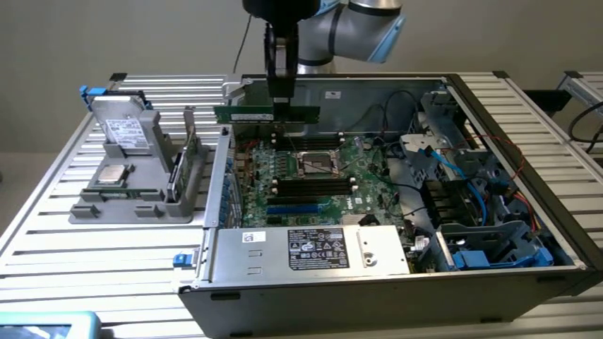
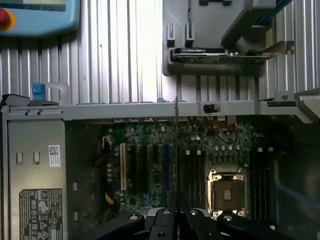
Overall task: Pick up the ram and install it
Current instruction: 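Pick up the ram and move it above insertion slot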
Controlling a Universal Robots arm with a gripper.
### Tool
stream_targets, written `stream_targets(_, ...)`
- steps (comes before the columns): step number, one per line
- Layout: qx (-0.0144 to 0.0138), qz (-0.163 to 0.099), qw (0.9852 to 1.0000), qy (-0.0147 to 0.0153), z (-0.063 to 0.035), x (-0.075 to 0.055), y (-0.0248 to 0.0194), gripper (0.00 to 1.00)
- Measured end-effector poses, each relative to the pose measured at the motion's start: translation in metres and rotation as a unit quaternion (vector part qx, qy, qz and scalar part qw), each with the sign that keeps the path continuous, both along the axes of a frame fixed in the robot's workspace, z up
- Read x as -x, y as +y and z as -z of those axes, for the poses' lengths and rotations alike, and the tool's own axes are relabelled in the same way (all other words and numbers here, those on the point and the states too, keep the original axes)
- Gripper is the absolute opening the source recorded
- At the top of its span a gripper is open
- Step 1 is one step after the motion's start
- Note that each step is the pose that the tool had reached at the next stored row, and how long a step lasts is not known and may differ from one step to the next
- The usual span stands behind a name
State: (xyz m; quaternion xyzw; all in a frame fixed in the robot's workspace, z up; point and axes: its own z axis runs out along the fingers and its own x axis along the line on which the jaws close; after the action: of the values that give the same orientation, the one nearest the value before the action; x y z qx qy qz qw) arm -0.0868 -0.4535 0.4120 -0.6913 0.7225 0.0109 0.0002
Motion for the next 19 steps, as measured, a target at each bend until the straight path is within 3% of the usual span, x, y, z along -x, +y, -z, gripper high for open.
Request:
stream_targets(5,0.0005,0.0,1.0,0.0,0.0049,-0.023,0.0103,0.13)
stream_targets(9,0.0007,0.0,1.0,-0.0001,0.0105,-0.036,0.0216,0.13)
stream_targets(19,0.0002,0.0,1.0,-0.0024,0.0171,-0.056,0.0354,0.13)
